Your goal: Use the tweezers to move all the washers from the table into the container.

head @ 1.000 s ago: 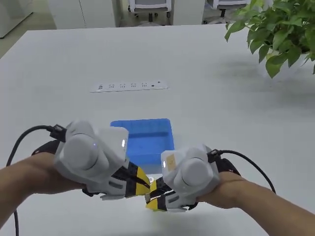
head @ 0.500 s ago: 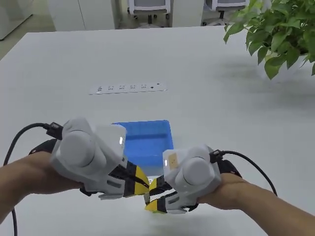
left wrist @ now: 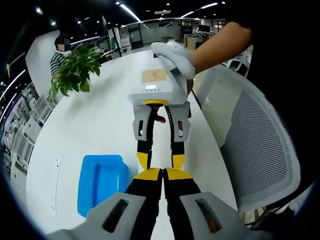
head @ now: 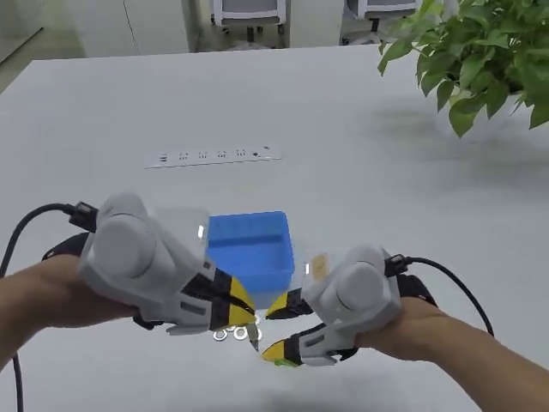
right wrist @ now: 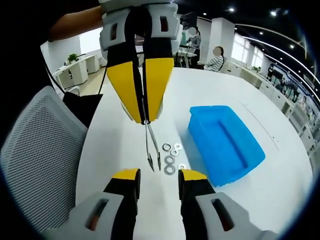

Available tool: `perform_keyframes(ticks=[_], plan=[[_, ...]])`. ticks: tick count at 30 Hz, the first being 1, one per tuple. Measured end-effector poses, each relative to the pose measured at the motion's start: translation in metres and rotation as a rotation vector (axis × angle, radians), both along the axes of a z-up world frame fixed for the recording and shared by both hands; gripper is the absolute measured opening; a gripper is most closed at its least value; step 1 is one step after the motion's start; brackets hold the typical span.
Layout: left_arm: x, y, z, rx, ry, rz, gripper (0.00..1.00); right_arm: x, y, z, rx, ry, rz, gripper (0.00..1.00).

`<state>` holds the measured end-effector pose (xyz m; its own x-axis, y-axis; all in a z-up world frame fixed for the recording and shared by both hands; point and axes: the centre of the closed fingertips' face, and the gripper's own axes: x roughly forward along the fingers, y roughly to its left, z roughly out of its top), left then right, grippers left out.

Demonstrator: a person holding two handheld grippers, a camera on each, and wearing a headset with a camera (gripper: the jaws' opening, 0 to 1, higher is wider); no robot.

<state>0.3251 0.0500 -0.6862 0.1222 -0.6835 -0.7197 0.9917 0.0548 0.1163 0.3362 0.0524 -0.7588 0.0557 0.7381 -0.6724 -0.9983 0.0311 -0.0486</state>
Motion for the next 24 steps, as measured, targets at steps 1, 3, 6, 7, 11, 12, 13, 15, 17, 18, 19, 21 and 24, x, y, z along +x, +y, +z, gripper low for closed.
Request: perform_keyframes(ticks=[1, 3, 6, 7, 11, 12, 13, 15, 17, 18, 19, 21, 24], plan=[[0.001, 0.0, 0.0, -0.001, 0.0, -0.002, 0.06, 0.001, -0.001, 0.0, 0.0, -0.001, -0.005, 0.33], [0.003, -0.002, 0.0, -0.004, 0.0, -0.006, 0.06, 0.005, -0.006, 0.001, 0.01, 0.002, -0.033, 0.36], [0.006, -0.003, -0.001, 0.0, -0.003, -0.016, 0.06, 0.01, -0.013, 0.002, 0.016, -0.001, -0.063, 0.4], [0.006, -0.004, -0.001, 0.002, -0.004, -0.019, 0.06, 0.011, -0.015, 0.002, 0.018, 0.0, -0.072, 0.41], [0.009, -0.006, 0.0, 0.002, -0.004, -0.028, 0.06, 0.016, -0.024, 0.001, 0.022, 0.004, -0.109, 0.44], [0.01, -0.006, 0.0, 0.003, -0.004, -0.03, 0.06, 0.017, -0.026, 0.001, 0.024, 0.005, -0.116, 0.45], [0.01, -0.006, 0.0, 0.005, -0.005, -0.032, 0.06, 0.018, -0.029, 0.0, 0.025, 0.013, -0.13, 0.46], [0.012, -0.005, -0.001, 0.01, -0.006, -0.036, 0.06, 0.019, -0.033, -0.001, 0.023, 0.013, -0.138, 0.46], [0.013, -0.005, -0.002, 0.013, -0.003, -0.038, 0.06, 0.02, -0.037, -0.001, 0.022, 0.014, -0.15, 0.46], [0.013, -0.005, -0.003, 0.018, -0.002, -0.04, 0.06, 0.021, -0.039, -0.002, 0.022, 0.016, -0.156, 0.47], [0.012, -0.005, -0.003, 0.022, -0.002, -0.041, 0.06, 0.022, -0.04, -0.002, 0.022, 0.016, -0.161, 0.47], [0.011, -0.005, -0.004, 0.027, 0.001, -0.043, 0.06, 0.023, -0.044, -0.002, 0.023, 0.014, -0.171, 0.47], [0.01, -0.005, -0.005, 0.033, 0.004, -0.045, 0.06, 0.025, -0.047, -0.002, 0.023, 0.015, -0.184, 0.48]])
